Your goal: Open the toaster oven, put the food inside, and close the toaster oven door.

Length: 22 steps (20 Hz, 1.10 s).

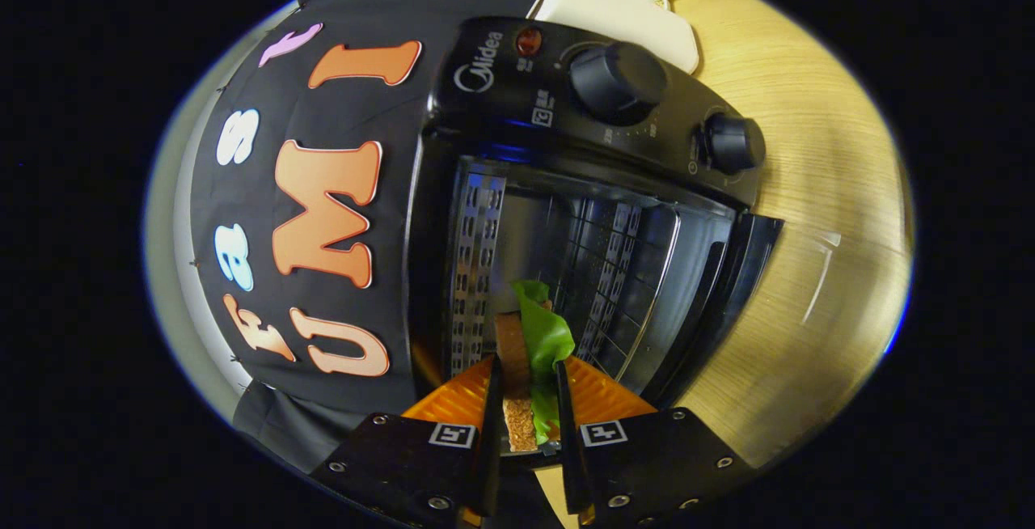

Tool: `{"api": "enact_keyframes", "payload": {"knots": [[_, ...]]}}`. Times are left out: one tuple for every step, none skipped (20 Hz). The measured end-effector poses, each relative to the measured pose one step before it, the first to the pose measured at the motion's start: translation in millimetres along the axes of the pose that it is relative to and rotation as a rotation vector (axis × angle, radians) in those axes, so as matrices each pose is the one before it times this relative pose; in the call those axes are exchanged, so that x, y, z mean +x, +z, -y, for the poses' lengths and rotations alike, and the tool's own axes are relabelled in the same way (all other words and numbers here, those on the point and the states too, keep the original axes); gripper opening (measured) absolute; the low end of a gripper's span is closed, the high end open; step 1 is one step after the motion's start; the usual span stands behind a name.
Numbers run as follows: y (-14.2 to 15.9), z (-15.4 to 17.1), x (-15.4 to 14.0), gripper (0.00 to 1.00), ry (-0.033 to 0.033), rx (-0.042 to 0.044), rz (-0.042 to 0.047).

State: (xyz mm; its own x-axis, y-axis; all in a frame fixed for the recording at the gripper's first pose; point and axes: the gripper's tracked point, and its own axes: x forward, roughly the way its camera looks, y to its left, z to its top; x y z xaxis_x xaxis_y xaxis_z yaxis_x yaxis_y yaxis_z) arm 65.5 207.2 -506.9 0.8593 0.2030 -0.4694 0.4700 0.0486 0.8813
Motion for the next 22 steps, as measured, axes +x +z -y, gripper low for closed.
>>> {"api": "enact_keyframes", "payload": {"knots": [[-1.12,1.09,6.12,0.33,-0.00121,0.01269,0.00512],[-0.61,0.88,5.55,0.33,-0.00204,0.00833,0.00756],[-3.38,0.32,4.37,0.33,-0.00023,0.00273,0.00257],[-1.55,1.7,2.49,0.33,-0.00964,-0.004,0.00193],[-2.25,0.15,1.06,0.34,-0.00611,-0.0096,-0.00264],[-1.26,0.02,-1.46,0.38,-0.00918,-0.01395,-0.00355],[-0.65,3.72,2.04,0.41,-0.02914,-0.02937,-0.00133],[1.11,5.19,-4.41,0.45,-0.03118,-0.0352,0.00049],[1.94,5.46,-1.55,0.5,-0.02821,-0.02988,-0.00156],[2.08,0.06,-7.0,0.56,-0.01895,-0.02746,-0.0042],[2.53,1.93,-6.51,0.61,-0.02074,-0.06675,0.00469],[4.96,2.47,-6.54,0.67,-0.021,-0.07749,-0.00283],[1.51,0.6,-5.72,0.72,-0.005,-0.0624,-0.01262],[-4.27,-4.05,-11.13,0.79,0.00234,-0.03978,-0.02672],[-0.82,-1.76,-7.77,0.8,0.00407,-0.02542,-0.03214],[3.61,0.62,-9.96,0.85,0.00457,-0.02158,-0.02431],[3.42,1.43,-8.06,0.88,-0.0021,-0.02472,-0.00855],[2.77,3.47,-9.04,0.9,-0.00814,-0.02848,-0.00148],[0.24,2.81,-8.9,0.91,-0.00674,-0.03223,-0.0088],[-1.0,4.82,-9.11,0.93,-0.00764,-0.03422,-0.01513],[-2.19,0.65,-11.99,0.94,0.00027,-0.04216,-0.01014],[-1.68,3.43,-9.54,0.96,-0.00464,-0.04764,-0.00838]]}}
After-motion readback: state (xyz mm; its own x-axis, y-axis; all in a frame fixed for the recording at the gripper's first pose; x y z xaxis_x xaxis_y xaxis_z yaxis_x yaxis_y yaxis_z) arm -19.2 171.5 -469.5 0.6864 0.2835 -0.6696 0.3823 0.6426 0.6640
